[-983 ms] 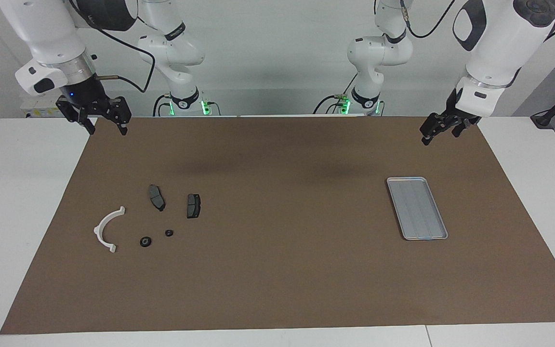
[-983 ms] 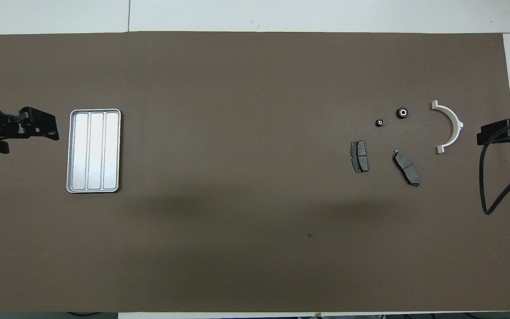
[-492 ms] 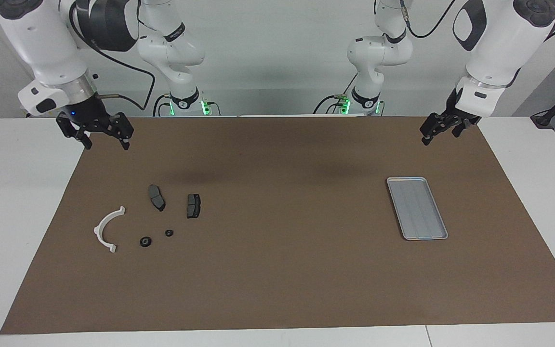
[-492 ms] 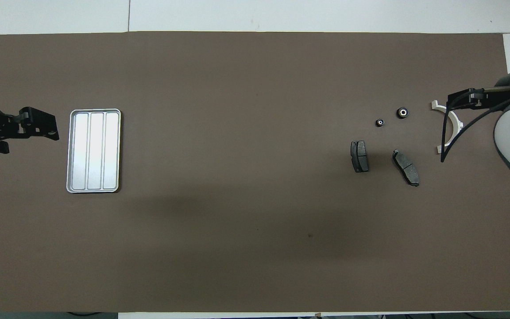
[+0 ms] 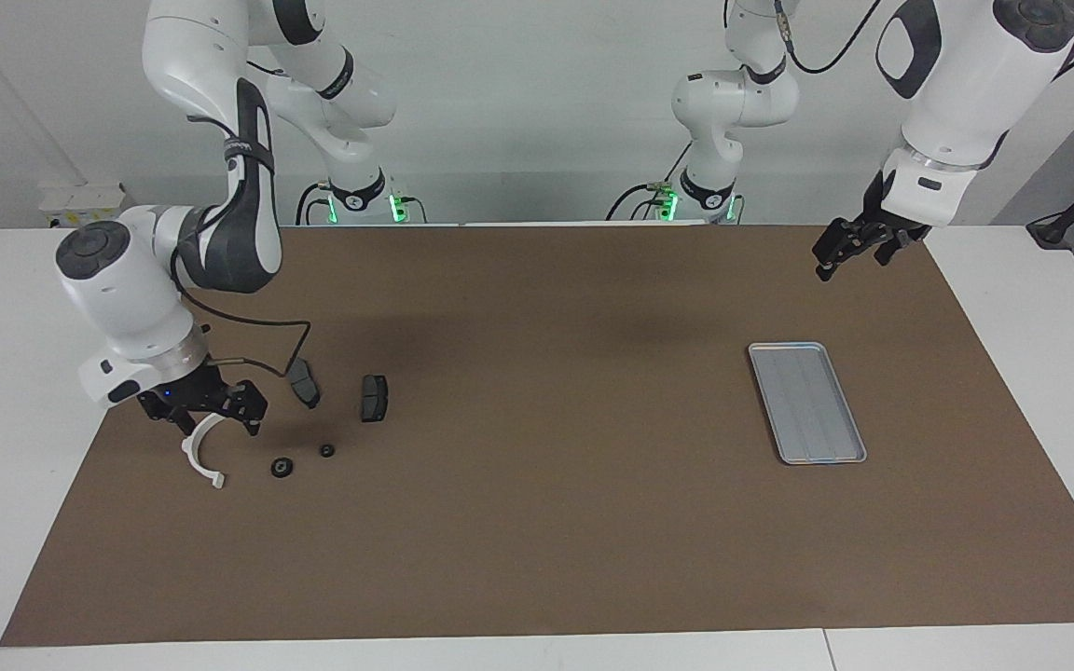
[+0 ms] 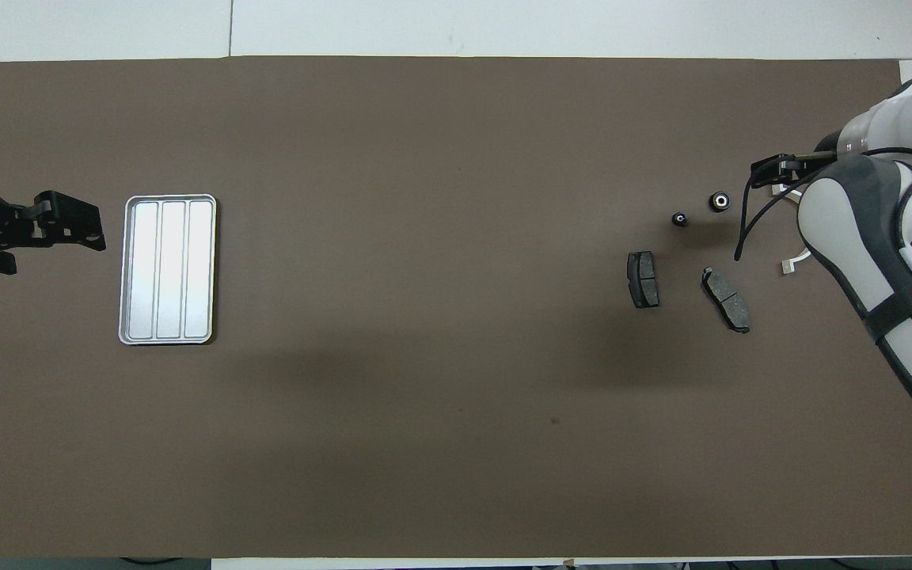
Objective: Pick bearing gear from pile to tray
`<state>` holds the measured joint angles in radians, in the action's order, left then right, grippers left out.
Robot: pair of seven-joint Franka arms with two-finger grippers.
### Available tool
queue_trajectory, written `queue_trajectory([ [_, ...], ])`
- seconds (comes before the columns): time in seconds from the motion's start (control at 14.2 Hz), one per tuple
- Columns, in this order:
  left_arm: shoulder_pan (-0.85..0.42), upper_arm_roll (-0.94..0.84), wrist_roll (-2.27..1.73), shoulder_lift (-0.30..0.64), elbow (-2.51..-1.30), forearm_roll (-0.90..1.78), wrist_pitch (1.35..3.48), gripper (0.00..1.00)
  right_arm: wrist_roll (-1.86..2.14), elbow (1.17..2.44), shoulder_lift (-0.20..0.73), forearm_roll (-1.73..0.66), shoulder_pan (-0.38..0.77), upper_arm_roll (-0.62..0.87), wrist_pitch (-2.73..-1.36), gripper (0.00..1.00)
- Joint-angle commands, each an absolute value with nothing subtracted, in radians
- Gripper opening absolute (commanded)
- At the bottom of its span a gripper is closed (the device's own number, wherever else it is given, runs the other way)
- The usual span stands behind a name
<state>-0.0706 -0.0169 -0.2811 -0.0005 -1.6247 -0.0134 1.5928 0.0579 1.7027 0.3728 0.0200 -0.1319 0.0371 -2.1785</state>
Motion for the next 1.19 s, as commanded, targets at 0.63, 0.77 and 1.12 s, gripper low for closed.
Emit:
queue_trajectory([
  [0.63, -0.06, -0.02, -0.272, -0.021, -1.646, -0.005, 1.605, 1.0, 0.083, 1.69, 0.528, 0.043, -0.1, 0.043, -2.321, 1.0],
  [0.77, -0.06, -0.02, -0.272, -0.021, -1.646, -0.005, 1.605, 1.0, 0.084, 1.697, 0.529, 0.043, -0.095, 0.043, -2.316, 1.0],
  [1.12, -0.06, -0.02, -0.272, -0.021, -1.646, -0.005, 1.605, 1.0, 0.112, 1.727, 0.525, 0.044, -0.089, 0.043, -2.298, 1.0],
])
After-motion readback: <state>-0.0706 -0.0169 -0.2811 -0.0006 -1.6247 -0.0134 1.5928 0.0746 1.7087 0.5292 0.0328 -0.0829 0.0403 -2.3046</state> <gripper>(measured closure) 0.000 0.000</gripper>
